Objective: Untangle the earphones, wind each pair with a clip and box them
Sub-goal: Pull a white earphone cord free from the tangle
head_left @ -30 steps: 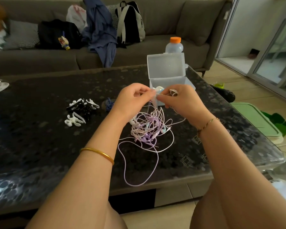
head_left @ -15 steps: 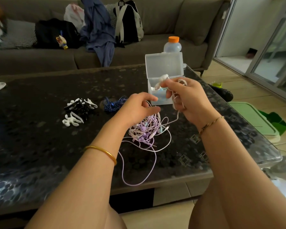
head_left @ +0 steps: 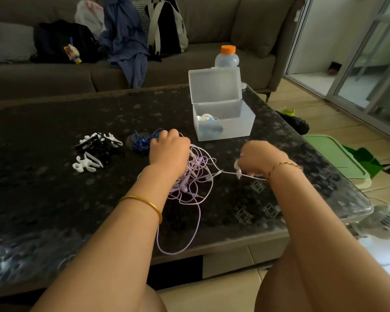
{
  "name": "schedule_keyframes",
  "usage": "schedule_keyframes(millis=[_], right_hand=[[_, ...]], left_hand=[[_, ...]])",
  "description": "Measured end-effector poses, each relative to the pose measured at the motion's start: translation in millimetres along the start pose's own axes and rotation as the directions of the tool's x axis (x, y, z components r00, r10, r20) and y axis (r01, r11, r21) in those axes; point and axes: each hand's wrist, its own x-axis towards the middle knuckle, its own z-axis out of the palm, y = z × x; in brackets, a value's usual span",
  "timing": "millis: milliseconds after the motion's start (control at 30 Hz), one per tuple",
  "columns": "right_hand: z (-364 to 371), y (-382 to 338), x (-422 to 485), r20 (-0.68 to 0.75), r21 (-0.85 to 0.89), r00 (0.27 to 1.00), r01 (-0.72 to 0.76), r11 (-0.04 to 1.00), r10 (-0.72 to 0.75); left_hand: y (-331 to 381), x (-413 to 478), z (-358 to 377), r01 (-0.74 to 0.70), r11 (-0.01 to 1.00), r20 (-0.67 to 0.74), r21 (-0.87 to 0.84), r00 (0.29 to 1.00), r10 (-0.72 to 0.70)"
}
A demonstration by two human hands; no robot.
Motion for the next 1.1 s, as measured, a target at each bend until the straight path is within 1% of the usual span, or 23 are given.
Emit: schedule_keyframes(millis=[67, 133, 200, 267, 300, 333, 400, 467, 500, 533, 567, 633, 700, 733, 767, 800, 833, 867, 933, 967, 1000, 1033, 1100], right_hand=[[0, 3, -6, 0.179, 0.033, 0.984, 0.014, 0.999, -0.020], [-2, 4, -11, 0.344, 0.036, 0.939, 0.017, 0.999, -0.028], [-2, 4, -13, 0.378, -0.073, 0.925, 0.075, 0.994, -0.042], [-2, 4, -13, 0.280, -0.073, 0.957, 0.102, 0.992, -0.078], [-4, 3, -13, 0.190, 0.030, 0.977, 0.090, 0.995, -0.094], [-7, 3, -13, 0.083, 0.155, 0.991, 0.095, 0.983, -0.109], [-13, 1, -15, -0.148, 0.331, 0.980, 0.176, 0.927, -0.134], [-16, -2, -19, -0.353, 0.395, 0.924, 0.291, 0.872, -0.149], [-17, -5, -22, -0.431, 0.444, 0.891, 0.347, 0.826, -0.142], [-19, -8, -25, -0.480, 0.531, 0.868, 0.400, 0.747, -0.124], [-20, -10, -28, -0.492, 0.647, 0.865, 0.439, 0.623, -0.098], [-25, -15, -35, -0.433, 0.865, 0.899, 0.436, 0.246, -0.070], [-31, -17, -42, -0.368, 0.927, 0.923, 0.356, -0.117, -0.109], [-32, -16, -43, -0.341, 0.919, 0.931, 0.303, -0.251, -0.126], [-33, -15, -45, -0.300, 0.908, 0.946, 0.243, -0.342, -0.123], [-33, -13, -43, -0.236, 0.904, 0.968, 0.186, -0.384, -0.089], [-32, -9, -40, -0.165, 0.929, 0.986, 0.150, -0.338, -0.015], [-30, -5, -34, -0.108, 0.977, 0.991, 0.121, -0.177, 0.081], [-23, 2, -21, -0.069, 0.948, 0.978, 0.002, 0.318, 0.198], [-19, 5, -16, -0.063, 0.861, 0.978, -0.049, 0.506, 0.201], [-16, 7, -11, -0.057, 0.772, 0.980, -0.078, 0.631, 0.192], [-15, 7, -9, -0.056, 0.704, 0.983, -0.087, 0.705, 0.177], [-15, 7, -10, -0.039, 0.634, 0.992, -0.071, 0.770, 0.124]], left_hand=[[-4, 0, 1, 0.049, 0.999, -0.011, 0.006, 0.999, -0.049], [-6, 2, 0, 0.080, 0.997, -0.001, -0.022, 0.997, -0.080], [-5, 2, -4, 0.109, 0.991, 0.080, -0.078, 0.991, -0.103], [-3, 2, -9, 0.167, 0.972, 0.193, -0.168, 0.972, -0.134], [-2, 2, -14, 0.190, 0.957, 0.217, -0.217, 0.966, -0.143], [1, 2, -18, 0.197, 0.945, 0.197, -0.261, 0.969, -0.148], [4, 2, -25, 0.135, 0.928, 0.048, -0.348, 0.991, -0.126], [8, 2, -26, -0.015, 0.874, -0.069, -0.486, 0.997, -0.021], [10, 2, -25, -0.071, 0.823, -0.075, -0.564, 0.997, 0.035], [13, 3, -22, -0.103, 0.767, -0.070, -0.633, 0.995, 0.075], [14, 4, -19, -0.121, 0.726, -0.082, -0.677, 0.993, 0.089], [15, 6, -13, -0.114, 0.691, -0.119, -0.713, 0.992, 0.041], [12, 9, -7, -0.074, 0.709, -0.096, -0.702, 0.995, 0.009], [10, 10, -6, -0.056, 0.734, -0.073, -0.677, 0.997, 0.009], [7, 10, -4, -0.044, 0.760, -0.059, -0.649, 0.998, 0.007], [3, 11, -3, -0.033, 0.771, -0.062, -0.637, 0.998, -0.008], [-1, 11, -6, -0.027, 0.758, -0.082, -0.652, 0.996, -0.034], [-5, 10, -10, -0.033, 0.721, -0.109, -0.692, 0.992, -0.060], [-9, 8, -23, -0.085, 0.611, -0.167, -0.787, 0.983, -0.079], [-9, 6, -29, -0.108, 0.568, -0.173, -0.816, 0.983, -0.062], [-7, 4, -34, -0.122, 0.544, -0.165, -0.830, 0.986, -0.031], [-4, 2, -36, -0.129, 0.535, -0.150, -0.835, 0.989, 0.004], [3, 0, -37, -0.137, 0.555, -0.142, -0.820, 0.989, 0.036]])
